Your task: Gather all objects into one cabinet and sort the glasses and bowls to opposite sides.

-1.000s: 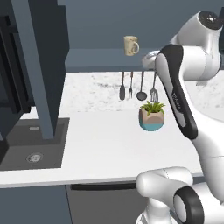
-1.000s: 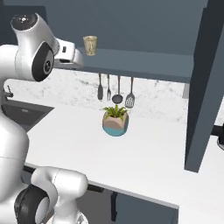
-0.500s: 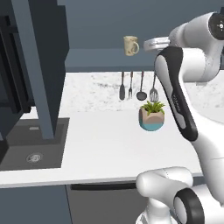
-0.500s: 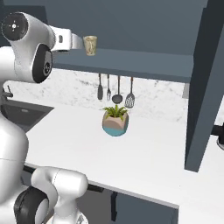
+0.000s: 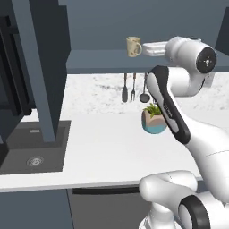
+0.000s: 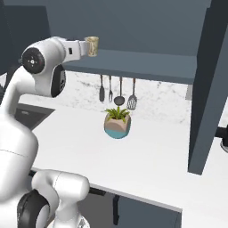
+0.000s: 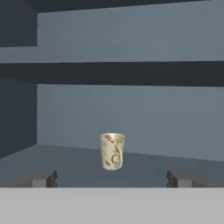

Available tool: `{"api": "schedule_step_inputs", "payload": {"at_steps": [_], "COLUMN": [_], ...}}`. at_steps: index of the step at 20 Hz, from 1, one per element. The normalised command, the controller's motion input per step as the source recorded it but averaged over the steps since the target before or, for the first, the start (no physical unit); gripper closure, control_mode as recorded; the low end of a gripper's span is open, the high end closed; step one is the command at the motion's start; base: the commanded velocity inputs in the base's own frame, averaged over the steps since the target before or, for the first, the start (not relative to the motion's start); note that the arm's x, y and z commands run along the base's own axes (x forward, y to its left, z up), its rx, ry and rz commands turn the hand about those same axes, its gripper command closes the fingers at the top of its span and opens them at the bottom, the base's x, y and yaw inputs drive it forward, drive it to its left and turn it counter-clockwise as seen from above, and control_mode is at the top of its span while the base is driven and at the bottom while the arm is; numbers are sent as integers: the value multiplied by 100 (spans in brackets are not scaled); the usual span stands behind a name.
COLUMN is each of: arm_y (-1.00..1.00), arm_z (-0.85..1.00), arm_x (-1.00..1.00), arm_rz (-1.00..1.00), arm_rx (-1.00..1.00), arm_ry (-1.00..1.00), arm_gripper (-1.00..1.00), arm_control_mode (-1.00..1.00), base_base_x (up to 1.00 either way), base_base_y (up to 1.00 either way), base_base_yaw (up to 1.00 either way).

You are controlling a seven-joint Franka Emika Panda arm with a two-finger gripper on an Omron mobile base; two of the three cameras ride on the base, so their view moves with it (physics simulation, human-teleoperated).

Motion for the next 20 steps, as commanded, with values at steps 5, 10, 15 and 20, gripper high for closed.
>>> {"api": "schedule_step_inputs", "payload": {"at_steps": [5,10,15,20], "arm_y": [-20,-23,-13,0], "arm_z": [0,0,0,0], "arm_x": [51,36,6,9], "arm_rz": [0,0,0,0], "arm_rx": [5,5,1,0], "arm_ry": [-10,-5,-1,0], "arm_gripper": [-100,-100,-100,-100], "arm_control_mode": [-100,-100,-100,-100], "base_base_x": [0,0,0,0], "base_base_y": [0,0,0,0], "base_base_yaw": [0,0,0,0]}}
